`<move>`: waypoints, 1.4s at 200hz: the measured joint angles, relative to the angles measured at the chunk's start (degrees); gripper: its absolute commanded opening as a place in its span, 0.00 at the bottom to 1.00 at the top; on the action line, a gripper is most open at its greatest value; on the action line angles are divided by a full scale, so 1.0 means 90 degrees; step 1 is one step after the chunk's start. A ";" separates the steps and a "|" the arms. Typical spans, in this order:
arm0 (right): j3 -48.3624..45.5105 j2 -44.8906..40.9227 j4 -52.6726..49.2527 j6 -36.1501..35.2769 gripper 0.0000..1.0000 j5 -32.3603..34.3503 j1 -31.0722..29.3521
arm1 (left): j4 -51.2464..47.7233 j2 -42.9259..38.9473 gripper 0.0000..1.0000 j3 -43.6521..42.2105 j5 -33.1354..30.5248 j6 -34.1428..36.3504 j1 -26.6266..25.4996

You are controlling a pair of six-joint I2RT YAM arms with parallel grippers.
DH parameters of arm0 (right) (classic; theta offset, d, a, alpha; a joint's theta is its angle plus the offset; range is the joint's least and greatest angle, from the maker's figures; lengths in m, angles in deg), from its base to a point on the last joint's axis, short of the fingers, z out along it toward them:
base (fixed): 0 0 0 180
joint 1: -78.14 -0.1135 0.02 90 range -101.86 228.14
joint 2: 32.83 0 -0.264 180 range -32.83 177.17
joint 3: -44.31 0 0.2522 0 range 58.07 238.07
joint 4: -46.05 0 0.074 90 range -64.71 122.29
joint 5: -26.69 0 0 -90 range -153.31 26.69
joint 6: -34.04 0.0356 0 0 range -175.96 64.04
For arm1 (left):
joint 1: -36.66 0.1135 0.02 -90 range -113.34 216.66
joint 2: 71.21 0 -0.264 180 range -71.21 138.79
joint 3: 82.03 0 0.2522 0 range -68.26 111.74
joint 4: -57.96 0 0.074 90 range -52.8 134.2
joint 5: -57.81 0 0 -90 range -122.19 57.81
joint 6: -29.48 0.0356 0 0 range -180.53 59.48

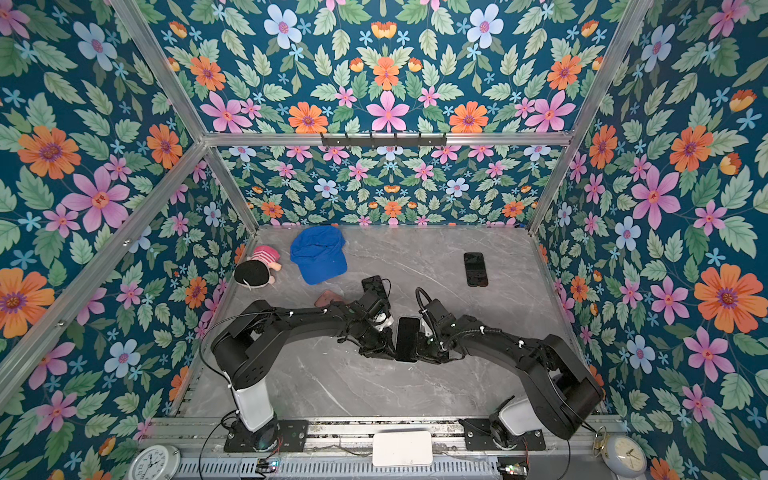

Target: Put the phone into the phone case

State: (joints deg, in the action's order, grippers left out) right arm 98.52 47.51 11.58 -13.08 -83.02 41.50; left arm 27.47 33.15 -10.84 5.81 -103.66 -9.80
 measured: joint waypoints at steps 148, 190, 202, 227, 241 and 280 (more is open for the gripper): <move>0.1817 0.1387 -0.1086 0.0571 0.99 0.1593 -0.0481 | -0.0141 -0.1384 1.00 -0.0719 -0.1440 0.0656 0.1073; 0.2353 0.2064 -0.1379 0.0593 0.96 0.1800 -0.0631 | -0.0141 -0.1496 1.00 -0.0869 -0.1542 0.0670 0.1151; 0.2535 0.2251 -0.1503 0.0593 0.95 0.1872 -0.0656 | -0.0138 -0.1508 1.00 -0.0886 -0.1549 0.0673 0.1183; 0.2880 0.2628 -0.1729 0.0590 0.94 0.2047 -0.0726 | -0.0138 -0.1549 1.00 -0.0935 -0.1554 0.0682 0.1246; 0.3031 0.2788 -0.1892 0.0588 0.92 0.2140 -0.0792 | -0.0138 -0.1588 1.00 -0.0974 -0.1554 0.0685 0.1280; 0.3310 0.3082 -0.2261 0.0546 0.81 0.2463 -0.0906 | -0.0136 -0.1620 1.00 -0.1056 -0.1532 0.0685 0.1333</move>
State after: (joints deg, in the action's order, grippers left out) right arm 128.31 75.24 -8.76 -8.17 -60.85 33.35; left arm 26.25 18.57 -20.34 -7.98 -97.50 2.20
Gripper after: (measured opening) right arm 0.843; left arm 0.997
